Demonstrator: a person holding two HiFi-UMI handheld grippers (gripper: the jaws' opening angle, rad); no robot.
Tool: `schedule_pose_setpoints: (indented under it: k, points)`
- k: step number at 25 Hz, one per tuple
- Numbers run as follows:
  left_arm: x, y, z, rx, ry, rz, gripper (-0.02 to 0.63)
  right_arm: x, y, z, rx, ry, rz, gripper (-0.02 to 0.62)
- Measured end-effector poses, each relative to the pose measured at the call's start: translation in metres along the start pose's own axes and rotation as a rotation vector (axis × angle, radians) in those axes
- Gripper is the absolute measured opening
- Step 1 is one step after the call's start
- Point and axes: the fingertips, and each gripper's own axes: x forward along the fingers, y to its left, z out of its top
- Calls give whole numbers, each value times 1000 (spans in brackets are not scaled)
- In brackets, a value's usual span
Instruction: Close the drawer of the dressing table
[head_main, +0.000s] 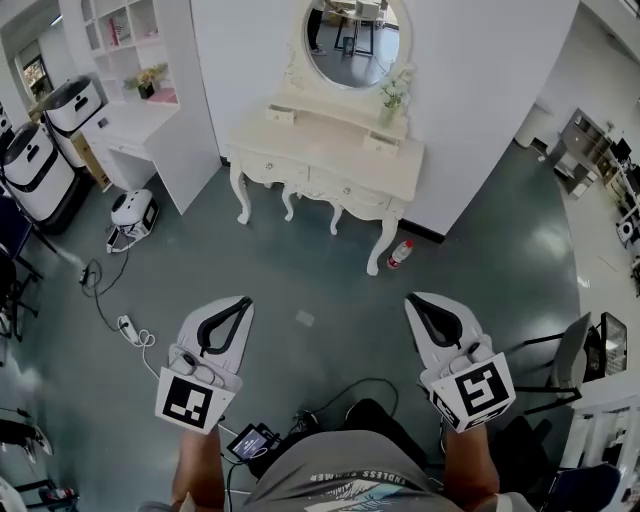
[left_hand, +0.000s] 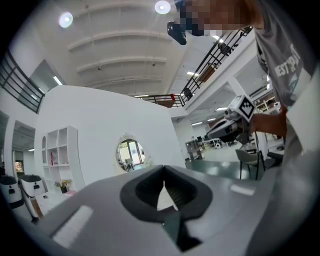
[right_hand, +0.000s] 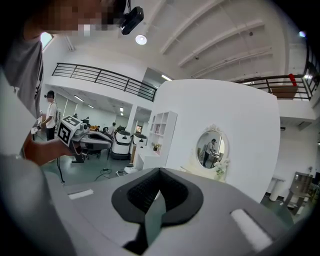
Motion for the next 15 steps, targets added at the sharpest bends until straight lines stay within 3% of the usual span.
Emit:
schedule_pose_setpoints:
  k: [10, 15]
  points:
    - [5, 23, 4, -20, 24, 45, 3, 55, -6, 20, -12, -32, 69, -2]
    - [36, 31, -2, -4, 54, 96, 3, 90, -39, 10, -12, -54, 112, -2]
